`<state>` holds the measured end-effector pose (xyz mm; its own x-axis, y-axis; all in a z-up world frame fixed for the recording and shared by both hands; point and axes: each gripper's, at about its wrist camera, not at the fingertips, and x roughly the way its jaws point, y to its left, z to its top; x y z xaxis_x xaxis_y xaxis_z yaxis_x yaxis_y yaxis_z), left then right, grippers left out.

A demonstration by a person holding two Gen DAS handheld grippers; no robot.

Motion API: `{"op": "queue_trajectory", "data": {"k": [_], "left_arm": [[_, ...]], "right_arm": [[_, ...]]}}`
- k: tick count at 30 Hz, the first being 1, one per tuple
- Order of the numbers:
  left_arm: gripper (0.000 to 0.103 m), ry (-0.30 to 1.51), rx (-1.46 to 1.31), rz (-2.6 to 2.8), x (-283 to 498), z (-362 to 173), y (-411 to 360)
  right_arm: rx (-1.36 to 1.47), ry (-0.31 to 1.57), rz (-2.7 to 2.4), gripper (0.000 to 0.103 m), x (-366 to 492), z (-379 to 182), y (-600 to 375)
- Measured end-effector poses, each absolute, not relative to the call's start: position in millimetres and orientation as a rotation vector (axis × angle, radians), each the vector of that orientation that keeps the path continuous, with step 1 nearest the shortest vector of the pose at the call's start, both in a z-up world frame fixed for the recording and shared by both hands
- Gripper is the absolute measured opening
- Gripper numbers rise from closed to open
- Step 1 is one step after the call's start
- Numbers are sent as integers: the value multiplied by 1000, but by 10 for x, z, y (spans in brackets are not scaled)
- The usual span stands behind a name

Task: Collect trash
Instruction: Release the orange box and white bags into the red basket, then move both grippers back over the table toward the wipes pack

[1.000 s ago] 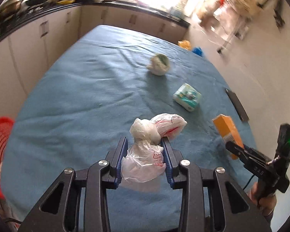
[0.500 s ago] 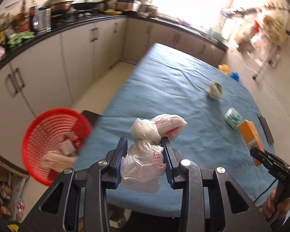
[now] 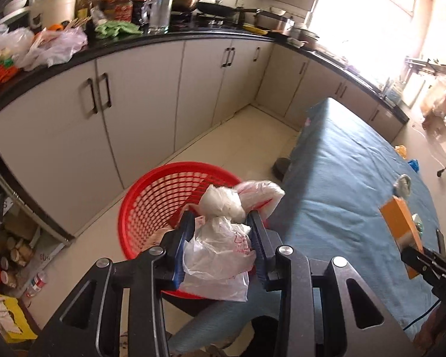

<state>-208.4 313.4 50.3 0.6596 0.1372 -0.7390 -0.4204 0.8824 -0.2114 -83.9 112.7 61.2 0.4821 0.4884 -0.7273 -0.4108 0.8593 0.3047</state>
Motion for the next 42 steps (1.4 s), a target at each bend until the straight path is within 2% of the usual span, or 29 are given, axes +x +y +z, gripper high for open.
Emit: {"op": "queue_trajectory", "data": {"k": [12,15,16,20,28,42], "left_arm": [[37,831,-470,367,-2089,177,3653],[46,835,-495,362,-2072,152,3718],[51,834,-505,359,-2072,152,3743],[54,828,-512,354,-2090,187,3763],[59,797,-480,330,-2137,324,3566],[63,708,-384,165,-2393,763,2706]], "right_arm": [[16,973,746,51,-381,402,2462],[20,990,776,53,-259,306,2672],[25,997,782,57,-214,278,2735],[80,1029,792,63,-94,211,2795],[151,996,697,65,-232,342,2238],[211,805,305,66,-1191,1033,270]]}}
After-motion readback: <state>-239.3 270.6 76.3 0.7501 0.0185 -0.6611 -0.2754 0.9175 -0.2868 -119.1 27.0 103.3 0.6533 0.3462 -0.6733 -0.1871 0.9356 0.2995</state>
